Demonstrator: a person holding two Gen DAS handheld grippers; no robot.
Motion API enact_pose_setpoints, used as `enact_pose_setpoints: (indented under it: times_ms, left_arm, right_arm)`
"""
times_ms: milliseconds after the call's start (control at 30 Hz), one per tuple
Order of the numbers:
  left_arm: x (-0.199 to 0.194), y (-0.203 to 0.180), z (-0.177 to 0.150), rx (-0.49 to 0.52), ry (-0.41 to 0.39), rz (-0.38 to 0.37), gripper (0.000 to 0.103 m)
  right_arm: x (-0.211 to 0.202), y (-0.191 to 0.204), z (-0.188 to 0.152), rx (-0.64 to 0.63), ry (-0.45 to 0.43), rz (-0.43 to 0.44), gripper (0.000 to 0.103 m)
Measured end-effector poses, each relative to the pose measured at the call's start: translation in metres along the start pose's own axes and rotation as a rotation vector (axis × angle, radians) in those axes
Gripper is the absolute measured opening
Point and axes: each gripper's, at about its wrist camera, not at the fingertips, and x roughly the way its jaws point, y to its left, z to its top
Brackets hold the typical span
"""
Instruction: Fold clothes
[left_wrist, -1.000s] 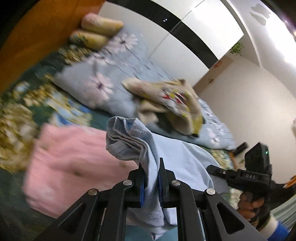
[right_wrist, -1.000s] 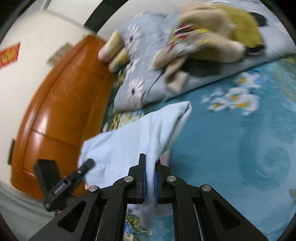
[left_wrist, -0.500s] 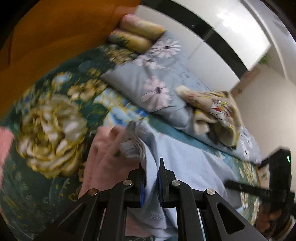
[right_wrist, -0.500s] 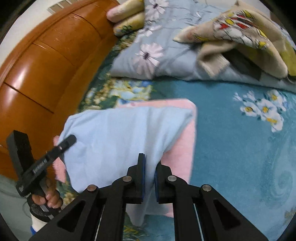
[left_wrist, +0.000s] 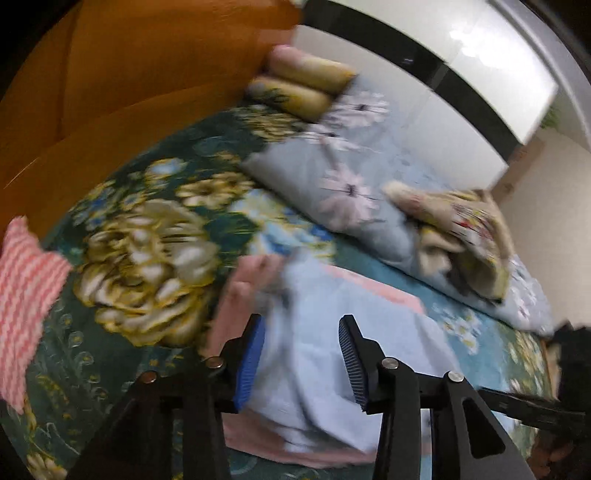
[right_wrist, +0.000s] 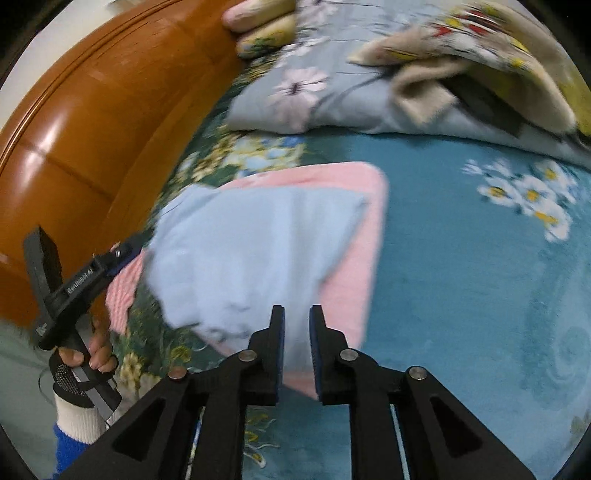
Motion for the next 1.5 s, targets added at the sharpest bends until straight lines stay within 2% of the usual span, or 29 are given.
enact_pose_setpoints:
  times_ms: [100,167,233,367,400,467,500,533,633,700,733,767,867,967,1100,1133,1167,1400,1500]
  left_arm:
    - [0.021,-0.010,-0.017,0.052,0.057,0.014,0.051]
    - [0.039,-0.005,-0.026,0.026,0.104,0.052,0.051]
    - [0.050,0.003,-0.033,-0.019,0.124,0.074,0.051]
    - [0.038,-0.004,-0.043,-0.028,0.067,0.104,0.052]
    - [0.033,-0.006,-0.046,-0.032,0.056,0.117,0.057]
    - [0.022,-0.011,-0.058,-0.045,0.031,0.128,0.075]
    - [0.018,-0.013,-0.067,-0.054,0.017,0.139,0.078]
    - [0.015,-0.016,-0.076,-0.063,0.003,0.152,0.083]
    - [0.008,-0.019,-0.099,-0.082,-0.022,0.221,0.090]
    - [0.007,-0.020,-0.116,-0.083,-0.045,0.288,0.101]
    - [0.007,-0.020,-0.123,-0.081,-0.046,0.320,0.103]
    - [0.009,-0.019,-0.130,-0.076,-0.039,0.343,0.103]
    - [0.013,-0.013,-0.149,-0.085,-0.018,0.400,0.103]
    - [0.016,-0.009,-0.162,-0.085,-0.026,0.395,0.103]
    - [0.025,-0.007,-0.172,-0.055,-0.046,0.442,0.103]
    - [0.027,-0.006,-0.174,-0.051,-0.046,0.448,0.103]
    - [0.030,-0.005,-0.176,-0.048,-0.046,0.454,0.103]
    - [0.051,-0.004,-0.185,-0.024,-0.008,0.494,0.103]
    - [0.056,-0.006,-0.187,-0.009,-0.002,0.504,0.103]
  right_arm:
    - [0.010,0.015,-0.004,-0.022,0.008,0.033,0.016]
    - [0.022,0.012,-0.011,0.021,0.038,0.046,0.016]
    - [0.032,0.006,-0.018,0.036,0.062,0.020,0.016]
    - [0.025,0.002,-0.025,-0.008,0.050,0.004,0.016]
    - [0.021,0.002,-0.026,-0.021,0.039,-0.002,0.016]
    - [0.013,0.002,-0.031,-0.036,0.007,-0.010,0.016]
    - [0.011,0.001,-0.035,-0.039,-0.007,-0.014,0.016]
    - [0.010,0.000,-0.040,-0.036,-0.017,-0.017,0.019]
    - [0.014,-0.006,-0.059,-0.022,-0.033,-0.035,0.046]
    - [0.020,-0.008,-0.070,-0.028,-0.033,-0.053,0.052]
    - [0.024,-0.009,-0.075,-0.035,-0.026,-0.071,0.055]
    - [0.027,-0.010,-0.078,-0.039,-0.020,-0.086,0.062]
    - [0.031,-0.014,-0.088,-0.037,-0.040,-0.110,0.072]
    - [0.029,-0.020,-0.096,-0.031,-0.080,-0.140,0.091]
    - [0.035,-0.021,-0.104,-0.055,-0.093,-0.164,0.093]
    - [0.037,-0.021,-0.106,-0.060,-0.096,-0.167,0.101]
    - [0.038,-0.020,-0.108,-0.065,-0.102,-0.171,0.103]
    - [0.055,-0.013,-0.117,-0.162,-0.092,-0.234,0.103]
    - [0.061,-0.016,-0.116,-0.160,-0.097,-0.254,0.103]
